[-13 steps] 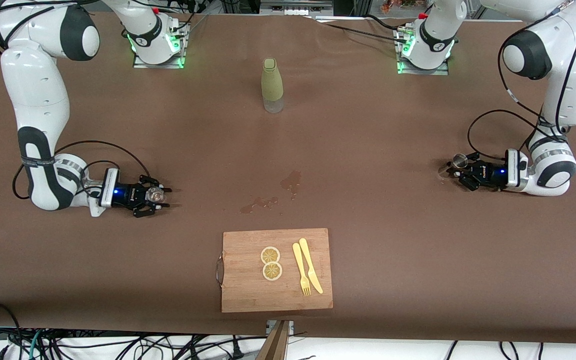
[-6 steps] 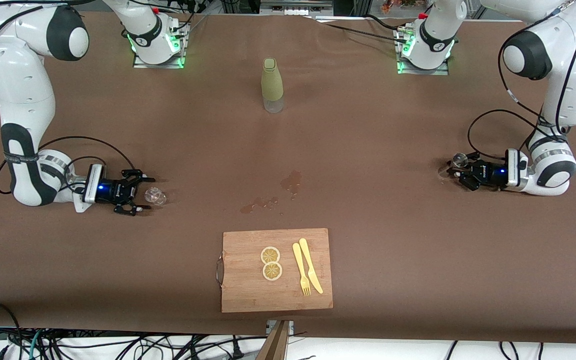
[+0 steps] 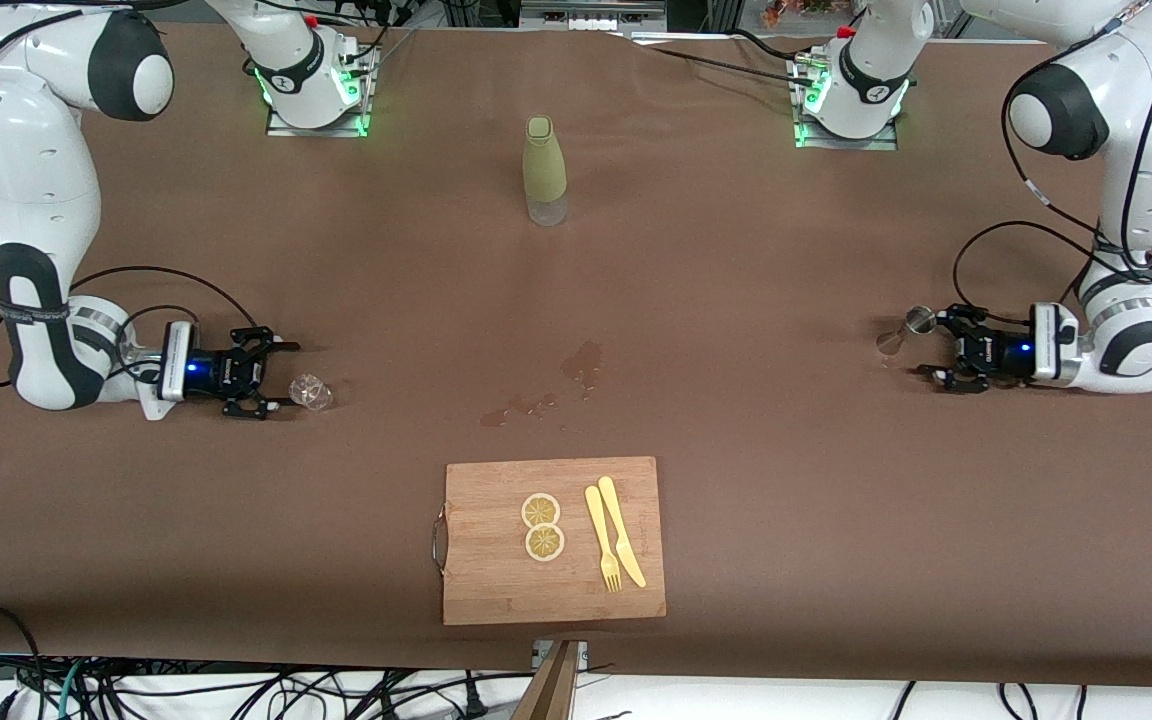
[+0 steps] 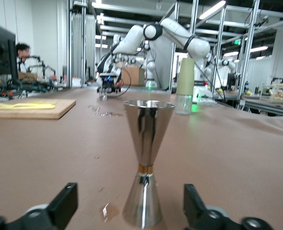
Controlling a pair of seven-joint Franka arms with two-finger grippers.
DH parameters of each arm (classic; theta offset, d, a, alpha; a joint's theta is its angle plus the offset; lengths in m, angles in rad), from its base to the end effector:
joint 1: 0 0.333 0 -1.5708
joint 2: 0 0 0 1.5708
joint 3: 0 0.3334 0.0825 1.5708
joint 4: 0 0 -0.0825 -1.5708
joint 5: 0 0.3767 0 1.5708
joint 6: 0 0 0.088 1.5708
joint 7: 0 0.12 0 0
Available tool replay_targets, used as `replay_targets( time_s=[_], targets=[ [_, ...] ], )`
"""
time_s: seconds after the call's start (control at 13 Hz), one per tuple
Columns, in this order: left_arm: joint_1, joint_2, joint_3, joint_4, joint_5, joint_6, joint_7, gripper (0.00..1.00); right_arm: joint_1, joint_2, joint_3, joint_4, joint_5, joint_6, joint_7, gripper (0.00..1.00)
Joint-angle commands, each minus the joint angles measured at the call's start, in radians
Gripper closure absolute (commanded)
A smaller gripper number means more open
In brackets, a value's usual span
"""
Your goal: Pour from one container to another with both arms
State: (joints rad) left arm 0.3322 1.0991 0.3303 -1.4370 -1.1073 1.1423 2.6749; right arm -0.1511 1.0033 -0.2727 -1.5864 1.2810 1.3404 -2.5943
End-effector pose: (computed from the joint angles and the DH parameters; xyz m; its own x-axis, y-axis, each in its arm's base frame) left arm 0.5446 0.2233 0.0720 0.0598 -0.1508 0.9868 -0.9898 0.1190 0.0781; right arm 0.5904 -0.1032 0.0813 0.0743 0.1756 0.9817 0.9948 0.0558 -0.0853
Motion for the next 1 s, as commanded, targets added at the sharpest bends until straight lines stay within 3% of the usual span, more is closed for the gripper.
replay_targets(
  time_s=[0.0,0.31,0.46,0.69,0.92],
  targets=[
    [0.002,-0.033,0.019,0.073,0.09,0.048,-0.174,0.0,-0.008,-0.014,-0.089,0.052,-0.047,-0.078,0.068,0.0],
    [-0.008,-0.128,0.022,0.101,0.191,0.131,-0.606,0.0,0.008,-0.058,-0.19,0.068,-0.072,-0.122,0.253,0.0],
    [-0.038,-0.162,0.022,0.131,0.233,0.139,-0.812,0.0,0.038,-0.103,-0.232,0.139,-0.121,-0.13,0.441,0.0],
    [-0.091,-0.228,0.022,0.168,0.308,0.14,-1.161,0.0,0.048,-0.155,-0.237,0.227,-0.198,-0.129,0.748,0.0],
    [-0.14,-0.3,0.016,0.17,0.394,0.14,-1.416,0.0,0.085,-0.227,-0.241,0.233,-0.262,-0.119,0.997,0.0]
  ],
)
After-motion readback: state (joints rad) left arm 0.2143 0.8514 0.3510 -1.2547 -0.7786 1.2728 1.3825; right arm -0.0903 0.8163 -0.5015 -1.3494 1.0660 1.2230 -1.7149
